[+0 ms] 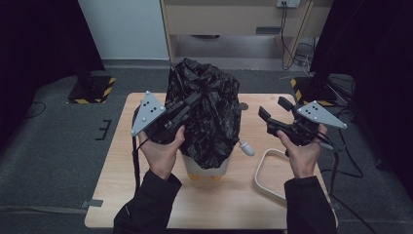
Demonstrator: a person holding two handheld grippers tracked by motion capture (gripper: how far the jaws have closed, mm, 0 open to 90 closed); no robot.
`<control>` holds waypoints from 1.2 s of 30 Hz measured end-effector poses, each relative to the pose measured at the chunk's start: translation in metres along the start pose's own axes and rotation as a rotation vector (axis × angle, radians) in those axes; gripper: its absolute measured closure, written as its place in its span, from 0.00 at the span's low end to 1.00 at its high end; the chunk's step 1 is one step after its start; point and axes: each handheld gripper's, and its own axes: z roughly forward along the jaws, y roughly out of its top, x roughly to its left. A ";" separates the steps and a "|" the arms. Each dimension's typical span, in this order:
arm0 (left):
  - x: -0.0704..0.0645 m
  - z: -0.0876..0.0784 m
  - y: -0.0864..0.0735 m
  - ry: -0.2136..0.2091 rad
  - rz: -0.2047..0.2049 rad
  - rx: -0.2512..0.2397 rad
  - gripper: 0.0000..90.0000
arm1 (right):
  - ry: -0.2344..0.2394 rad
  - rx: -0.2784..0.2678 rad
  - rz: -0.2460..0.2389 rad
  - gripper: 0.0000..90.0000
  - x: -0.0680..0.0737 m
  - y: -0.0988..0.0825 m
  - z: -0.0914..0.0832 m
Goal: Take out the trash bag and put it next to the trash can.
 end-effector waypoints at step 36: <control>-0.003 0.002 0.049 0.100 0.087 -0.208 0.99 | -0.221 0.197 0.087 0.22 -0.069 -0.133 -0.046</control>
